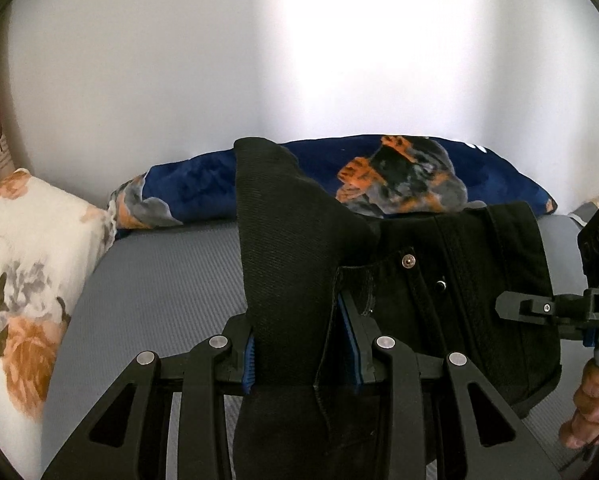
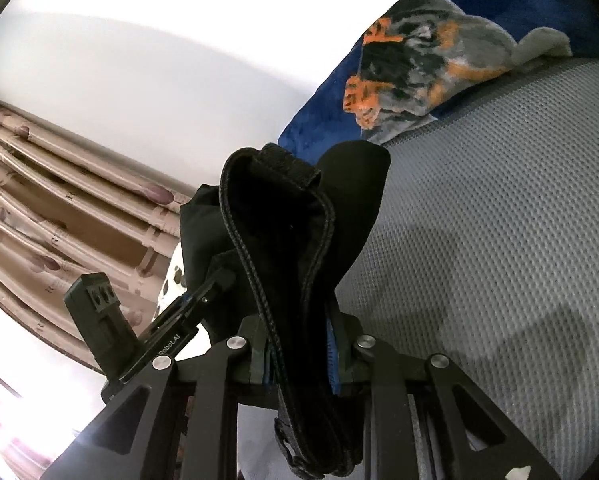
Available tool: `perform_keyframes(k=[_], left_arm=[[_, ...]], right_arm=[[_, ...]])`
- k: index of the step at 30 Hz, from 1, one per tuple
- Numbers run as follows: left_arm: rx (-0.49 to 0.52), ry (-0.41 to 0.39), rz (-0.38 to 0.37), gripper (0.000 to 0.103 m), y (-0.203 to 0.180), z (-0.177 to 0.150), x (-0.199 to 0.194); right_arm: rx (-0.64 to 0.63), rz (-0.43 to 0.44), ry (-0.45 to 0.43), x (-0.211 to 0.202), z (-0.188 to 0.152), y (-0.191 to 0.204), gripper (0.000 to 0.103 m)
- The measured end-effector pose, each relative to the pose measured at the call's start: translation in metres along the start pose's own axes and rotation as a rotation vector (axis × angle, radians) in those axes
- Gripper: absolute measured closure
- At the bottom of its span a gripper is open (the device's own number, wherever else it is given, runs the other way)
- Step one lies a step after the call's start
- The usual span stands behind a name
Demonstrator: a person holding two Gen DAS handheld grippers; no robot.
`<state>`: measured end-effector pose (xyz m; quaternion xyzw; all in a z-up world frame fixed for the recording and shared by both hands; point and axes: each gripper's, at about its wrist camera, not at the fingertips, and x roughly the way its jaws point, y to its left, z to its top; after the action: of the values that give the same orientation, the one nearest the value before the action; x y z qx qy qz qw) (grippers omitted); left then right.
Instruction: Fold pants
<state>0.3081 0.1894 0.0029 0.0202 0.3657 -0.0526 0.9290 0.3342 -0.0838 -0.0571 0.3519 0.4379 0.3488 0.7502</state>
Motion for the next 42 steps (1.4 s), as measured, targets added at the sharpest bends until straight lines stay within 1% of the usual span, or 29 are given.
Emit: perform_keyframes(k=[7,15,21,30,33,39,42], left_arm=[[-0.014,0.026,-0.008,0.068,0.007,0.008,0.03],[-0.036,0.058,-0.021,0.068,0.01,0.007,0.059],[-0.037,0.068,-0.02,0.068,0.014,0.006,0.069],[-0.027,0.085,-0.027,0.068,0.017,-0.001,0.079],[-0.027,0.098,-0.024,0.068,0.02,-0.007,0.085],[-0.02,0.103,-0.014,0.067,0.02,-0.017,0.092],[-0.025,0.096,-0.011,0.066,0.022,-0.02,0.094]], right_arm=[[0.011,-0.016,-0.003,0.017,0.015,-0.015,0.083],[0.027,-0.02,-0.004,0.028,0.026,-0.03,0.083],[0.033,-0.018,-0.005,0.037,0.033,-0.036,0.083],[0.058,-0.042,0.006,0.041,0.031,-0.054,0.084],[0.072,-0.061,0.013,0.044,0.028,-0.064,0.084],[0.037,-0.128,0.017,0.049,0.024,-0.067,0.084],[-0.03,-0.201,0.013,0.052,0.021,-0.059,0.084]])
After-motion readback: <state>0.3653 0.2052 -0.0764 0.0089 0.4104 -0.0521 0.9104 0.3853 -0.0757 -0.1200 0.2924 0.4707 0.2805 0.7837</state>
